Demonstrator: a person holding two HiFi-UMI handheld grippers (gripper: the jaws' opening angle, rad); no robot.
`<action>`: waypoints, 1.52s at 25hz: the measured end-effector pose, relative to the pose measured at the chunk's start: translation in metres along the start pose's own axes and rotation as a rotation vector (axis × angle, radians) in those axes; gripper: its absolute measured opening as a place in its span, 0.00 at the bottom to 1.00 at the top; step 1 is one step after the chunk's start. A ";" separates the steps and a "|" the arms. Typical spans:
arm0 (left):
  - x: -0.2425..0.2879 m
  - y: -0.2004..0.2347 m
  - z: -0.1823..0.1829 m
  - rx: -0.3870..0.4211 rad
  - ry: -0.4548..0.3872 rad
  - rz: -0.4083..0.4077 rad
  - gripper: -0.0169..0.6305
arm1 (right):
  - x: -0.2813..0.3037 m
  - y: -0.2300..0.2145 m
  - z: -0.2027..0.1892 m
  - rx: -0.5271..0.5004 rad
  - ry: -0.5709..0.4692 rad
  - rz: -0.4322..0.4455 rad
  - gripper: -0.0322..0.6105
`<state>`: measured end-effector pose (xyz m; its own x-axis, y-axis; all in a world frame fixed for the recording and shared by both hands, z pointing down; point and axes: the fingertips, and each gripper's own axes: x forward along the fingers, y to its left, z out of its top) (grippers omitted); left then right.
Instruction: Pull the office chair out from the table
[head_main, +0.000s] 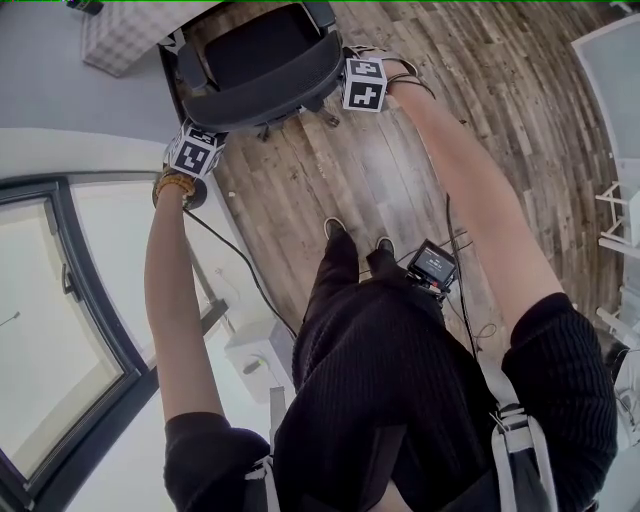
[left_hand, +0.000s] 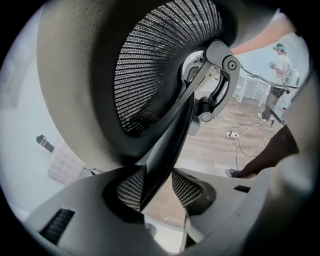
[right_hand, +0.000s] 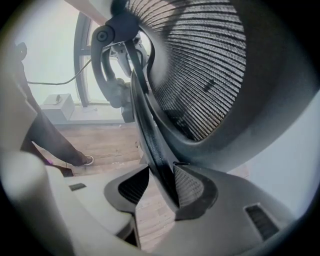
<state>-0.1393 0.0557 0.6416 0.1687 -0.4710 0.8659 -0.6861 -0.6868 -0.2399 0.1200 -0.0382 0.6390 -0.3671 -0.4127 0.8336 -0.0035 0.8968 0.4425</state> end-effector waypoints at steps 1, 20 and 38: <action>0.000 -0.002 0.000 0.000 0.002 0.001 0.29 | 0.001 0.000 -0.004 -0.002 0.004 -0.010 0.29; -0.015 -0.045 -0.007 0.015 -0.048 -0.004 0.29 | -0.029 0.042 -0.012 0.011 -0.015 -0.012 0.30; -0.030 -0.094 -0.010 0.055 -0.119 0.020 0.29 | -0.054 0.077 -0.030 0.000 -0.035 -0.026 0.30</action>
<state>-0.0868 0.1403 0.6427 0.2400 -0.5448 0.8034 -0.6510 -0.7043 -0.2832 0.1678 0.0487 0.6378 -0.3989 -0.4304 0.8098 -0.0131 0.8856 0.4642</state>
